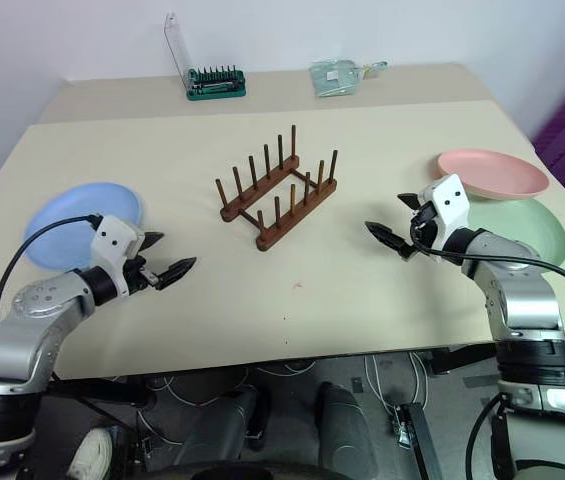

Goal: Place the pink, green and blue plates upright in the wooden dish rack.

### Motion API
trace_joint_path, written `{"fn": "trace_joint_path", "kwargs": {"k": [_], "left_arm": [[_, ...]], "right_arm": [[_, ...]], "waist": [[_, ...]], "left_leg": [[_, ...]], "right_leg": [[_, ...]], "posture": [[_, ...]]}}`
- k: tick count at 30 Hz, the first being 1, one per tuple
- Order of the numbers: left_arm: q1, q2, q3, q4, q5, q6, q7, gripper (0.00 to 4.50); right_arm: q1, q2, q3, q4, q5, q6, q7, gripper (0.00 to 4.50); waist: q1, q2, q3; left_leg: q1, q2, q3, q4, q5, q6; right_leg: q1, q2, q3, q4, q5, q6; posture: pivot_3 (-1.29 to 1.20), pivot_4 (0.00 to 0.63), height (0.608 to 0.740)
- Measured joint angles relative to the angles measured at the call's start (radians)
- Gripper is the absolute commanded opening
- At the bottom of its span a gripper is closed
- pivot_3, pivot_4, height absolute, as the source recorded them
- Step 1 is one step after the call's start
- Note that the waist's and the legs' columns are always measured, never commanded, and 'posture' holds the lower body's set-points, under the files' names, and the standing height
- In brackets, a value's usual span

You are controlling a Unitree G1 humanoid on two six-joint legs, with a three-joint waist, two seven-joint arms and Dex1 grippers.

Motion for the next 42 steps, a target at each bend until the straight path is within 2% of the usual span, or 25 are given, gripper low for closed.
{"fn": "trace_joint_path", "kwargs": {"k": [8,13,18,23,30,33,38,42], "left_arm": [[0.000,-0.019,-0.045,-0.008,-0.010,0.020,0.007,4.39],[-0.035,-0.032,-0.198,-0.014,0.029,0.016,-0.025,4.39],[-0.153,-0.169,-0.379,0.098,0.119,-0.038,-0.002,4.39],[-0.249,-0.343,-0.414,0.277,0.208,-0.114,0.139,4.39],[-0.313,-0.401,-0.422,0.428,0.238,-0.223,0.150,4.39],[-0.317,-0.408,-0.419,0.451,0.240,-0.251,0.147,3.53],[-0.317,-0.393,-0.429,0.455,0.249,-0.277,0.116,1.06],[-0.336,-0.357,-0.428,0.490,0.250,-0.333,0.049,1.06]], "right_arm": [[0.002,0.000,0.020,0.000,-0.001,-0.004,0.017,4.50],[0.004,0.008,0.033,-0.006,-0.002,-0.004,0.014,4.50],[0.026,0.034,0.058,-0.050,-0.002,-0.004,0.000,4.50],[0.087,0.035,0.049,-0.111,0.007,0.015,-0.028,4.50],[0.123,0.035,0.039,-0.150,0.013,0.031,-0.051,4.50],[0.133,0.035,0.039,-0.156,0.012,0.029,-0.056,4.50],[0.138,0.038,0.040,-0.156,0.009,0.025,-0.065,4.50],[0.181,-0.001,0.058,-0.178,-0.023,0.024,-0.048,4.50]], "waist": [[0.001,0.000,0.000],[0.003,0.000,0.000],[0.003,0.000,0.000],[0.022,0.001,-0.001],[0.030,0.001,-0.002],[0.027,0.001,-0.002],[0.023,0.001,-0.002],[0.026,0.002,-0.002]], "left_leg": [[0.000,0.000,0.000,0.000,0.000,0.000],[0.000,0.000,0.000,0.001,0.000,0.000],[0.000,0.000,0.000,0.003,0.001,0.002],[0.000,0.000,0.000,0.006,0.001,0.002],[0.002,0.000,-0.001,0.009,0.000,0.001],[0.002,0.000,-0.001,0.009,0.000,0.001],[0.003,0.000,-0.001,0.008,0.000,0.001],[0.003,0.000,-0.001,0.008,0.000,0.001]], "right_leg": [[0.000,0.000,0.000,0.000,0.000,0.000],[0.001,0.000,0.000,0.000,0.000,0.000],[0.001,0.000,0.000,0.001,0.000,0.000],[0.003,0.000,-0.001,0.001,0.001,0.002],[0.008,0.000,-0.002,0.000,0.001,0.006],[0.009,0.000,-0.002,0.000,0.001,0.006],[0.008,0.001,-0.002,0.000,0.001,0.006],[0.008,0.001,-0.002,0.000,0.001,0.005]], "posture": [[0.00,0.150,0.731],[0.00,0.150,0.731],[0.00,0.150,0.731],[0.00,0.150,0.731],[0.00,0.150,0.731],[0.00,0.150,0.731],[0.00,0.150,0.731],[0.00,0.150,0.731]]}}
